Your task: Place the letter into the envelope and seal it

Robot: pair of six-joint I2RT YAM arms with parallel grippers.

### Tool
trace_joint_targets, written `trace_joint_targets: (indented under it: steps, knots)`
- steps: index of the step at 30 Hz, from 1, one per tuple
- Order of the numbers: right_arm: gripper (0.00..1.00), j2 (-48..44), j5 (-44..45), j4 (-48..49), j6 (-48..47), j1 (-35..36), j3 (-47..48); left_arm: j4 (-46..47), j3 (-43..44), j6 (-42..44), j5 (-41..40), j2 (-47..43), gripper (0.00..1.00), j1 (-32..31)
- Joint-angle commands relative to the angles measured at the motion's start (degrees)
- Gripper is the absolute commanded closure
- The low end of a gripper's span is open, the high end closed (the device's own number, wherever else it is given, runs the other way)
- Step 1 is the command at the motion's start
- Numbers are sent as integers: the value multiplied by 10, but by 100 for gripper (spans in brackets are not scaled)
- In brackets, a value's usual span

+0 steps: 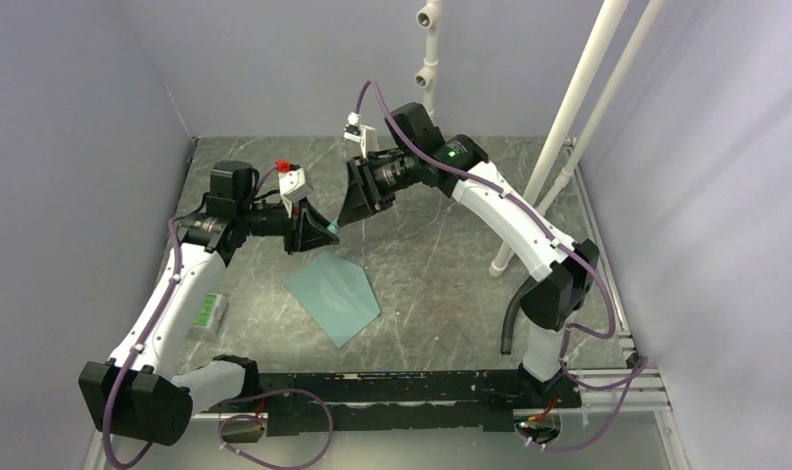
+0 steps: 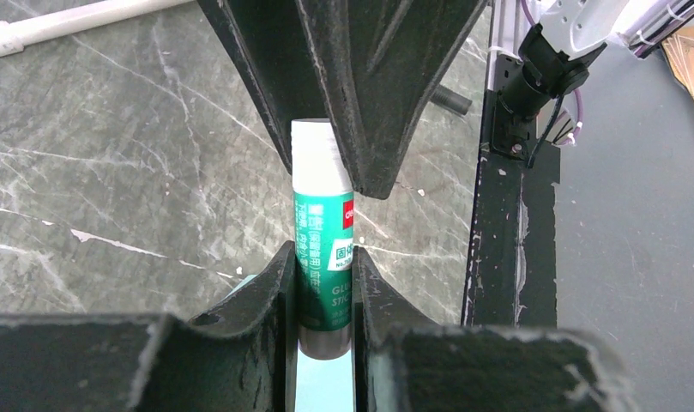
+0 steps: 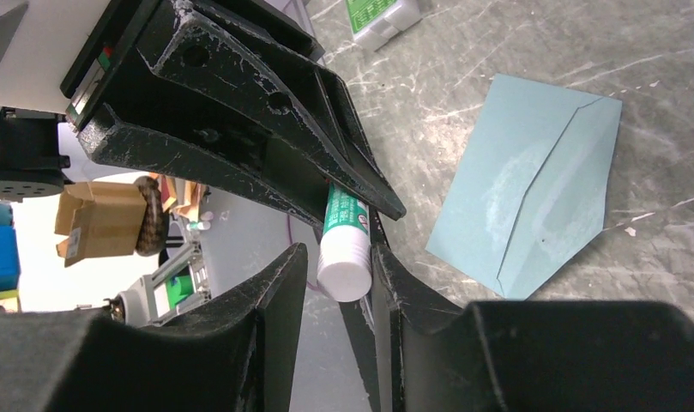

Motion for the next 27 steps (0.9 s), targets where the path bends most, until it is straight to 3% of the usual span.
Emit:
trace_joint_targets:
  steps: [1,8,11,12,13,27]
  knots:
    - [63,2,-27,22,4,3,18,21,2,9,16,-13,98,-2]
    - [64,4,-26,37,13,3,13,16,5,12,21,-11,98,-2]
    - [79,2,-35,45,18,3,12,19,3,9,20,-12,97,-2]
    - [97,2,-36,46,18,3,13,19,2,9,20,-12,98,-2]
    - [100,1,-35,46,18,3,13,18,2,10,19,-13,98,-2]
    - [100,-62,-81,74,49,-79,-17,-5,-35,20,32,-17,97,-2]
